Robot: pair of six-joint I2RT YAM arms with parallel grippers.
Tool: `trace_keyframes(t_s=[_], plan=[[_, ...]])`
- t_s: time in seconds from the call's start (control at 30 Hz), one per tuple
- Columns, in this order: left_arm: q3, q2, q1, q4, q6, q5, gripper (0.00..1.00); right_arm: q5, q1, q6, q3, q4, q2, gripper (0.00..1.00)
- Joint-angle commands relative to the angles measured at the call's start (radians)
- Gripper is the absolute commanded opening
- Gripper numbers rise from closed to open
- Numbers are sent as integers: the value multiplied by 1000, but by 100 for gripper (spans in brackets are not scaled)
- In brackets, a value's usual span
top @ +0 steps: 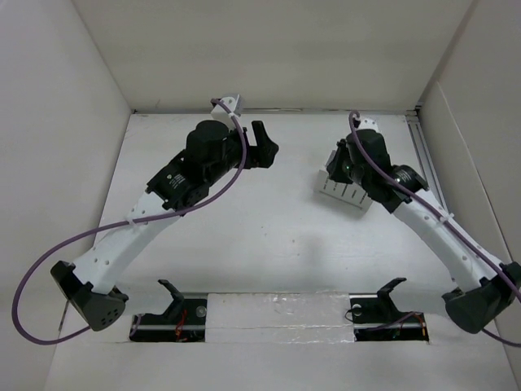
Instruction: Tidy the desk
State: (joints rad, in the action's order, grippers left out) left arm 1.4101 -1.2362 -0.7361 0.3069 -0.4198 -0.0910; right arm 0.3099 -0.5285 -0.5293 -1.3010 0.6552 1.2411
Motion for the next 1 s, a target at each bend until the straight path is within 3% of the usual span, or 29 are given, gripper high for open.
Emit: trace_keyframes(t_s=[0.0, 0.2, 0.43, 0.6, 0.83, 0.97], plan=[[72, 6, -2, -15, -30, -32, 79, -231, -44, 23, 25, -37, -109, 5], [127, 17, -2, 27, -57, -128, 79, -373, -103, 55, 48, -98, -346, 1], [110, 50, -2, 28, -152, -138, 79, -553, -103, 57, 98, -106, -472, 1], [64, 70, -2, 20, -215, -162, 79, -692, -114, 55, 239, -121, -483, 2], [33, 75, -2, 63, -275, -205, 79, -712, -134, 65, 509, -140, -473, 0], [0, 78, -2, 61, -312, -208, 79, -709, -156, 71, 568, -172, -468, 0]])
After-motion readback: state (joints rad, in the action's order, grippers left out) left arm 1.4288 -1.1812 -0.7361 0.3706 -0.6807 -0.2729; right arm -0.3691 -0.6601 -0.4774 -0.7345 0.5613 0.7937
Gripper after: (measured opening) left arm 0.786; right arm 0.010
